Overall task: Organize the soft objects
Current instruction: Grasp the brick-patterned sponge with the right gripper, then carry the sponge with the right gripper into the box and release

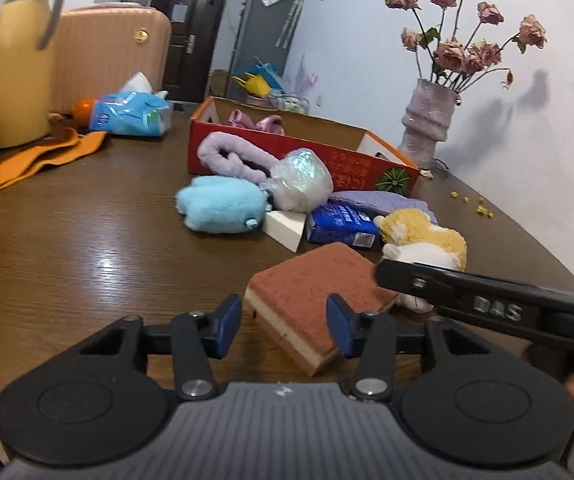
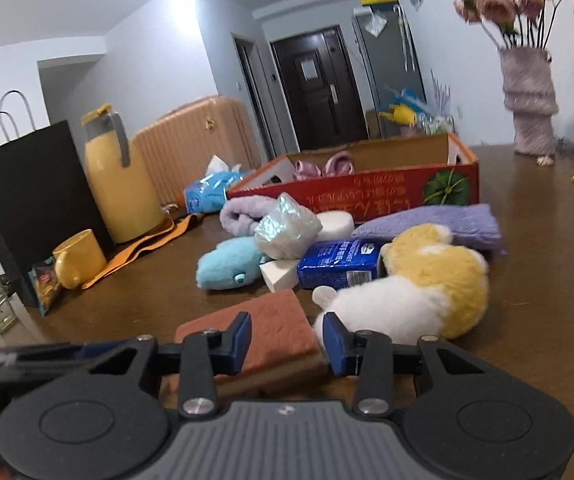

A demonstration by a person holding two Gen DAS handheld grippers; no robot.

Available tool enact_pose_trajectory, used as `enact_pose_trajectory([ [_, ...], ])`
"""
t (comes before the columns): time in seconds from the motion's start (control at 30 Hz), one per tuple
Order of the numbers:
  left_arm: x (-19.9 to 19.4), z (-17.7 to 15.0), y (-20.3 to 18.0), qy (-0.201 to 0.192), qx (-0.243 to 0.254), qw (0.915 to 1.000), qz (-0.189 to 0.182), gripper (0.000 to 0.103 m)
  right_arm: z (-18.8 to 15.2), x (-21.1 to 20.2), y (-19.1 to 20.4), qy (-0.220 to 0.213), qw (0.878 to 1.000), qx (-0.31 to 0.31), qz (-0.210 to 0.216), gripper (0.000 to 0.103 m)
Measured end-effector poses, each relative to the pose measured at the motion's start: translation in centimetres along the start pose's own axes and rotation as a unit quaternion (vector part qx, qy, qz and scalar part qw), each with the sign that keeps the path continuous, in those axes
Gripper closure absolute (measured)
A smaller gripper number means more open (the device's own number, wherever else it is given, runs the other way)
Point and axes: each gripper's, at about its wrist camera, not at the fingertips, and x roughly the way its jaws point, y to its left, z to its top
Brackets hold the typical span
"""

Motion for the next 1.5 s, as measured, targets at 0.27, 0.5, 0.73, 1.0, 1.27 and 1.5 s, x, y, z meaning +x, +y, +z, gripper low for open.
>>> enact_pose_trajectory([
  [0.27,1.0,0.8,2.4,0.012,-0.032,0.9992,-0.020,0.067,0.6,3.2,-0.8,0.040,0.998,0.036,0.027,0.068],
  [0.5,-0.6,0.5,3.6,0.022,-0.041,0.9979,-0.046,0.071,-1.3,0.2,1.0,0.049,0.997,0.049,0.044,0.073],
  [0.73,-0.6,1.0,4.1,0.034,-0.054,0.9969,-0.045,0.070,-0.6,-0.2,-0.1,0.036,0.997,0.069,0.031,0.071],
  [1.0,-1.3,0.2,4.2,0.052,-0.069,0.9941,-0.065,0.072,-1.1,0.4,-0.2,0.054,0.993,0.090,0.053,0.076],
  [1.27,-3.2,0.8,3.1,0.016,-0.061,0.9956,-0.069,0.081,-1.1,-1.7,0.5,0.034,0.994,0.090,0.054,0.082],
  [1.5,-1.1,7.1,0.3,-0.035,-0.010,0.9945,-0.099,0.081,3.6,-3.2,-0.5,-0.035,0.997,0.066,0.034,0.082],
])
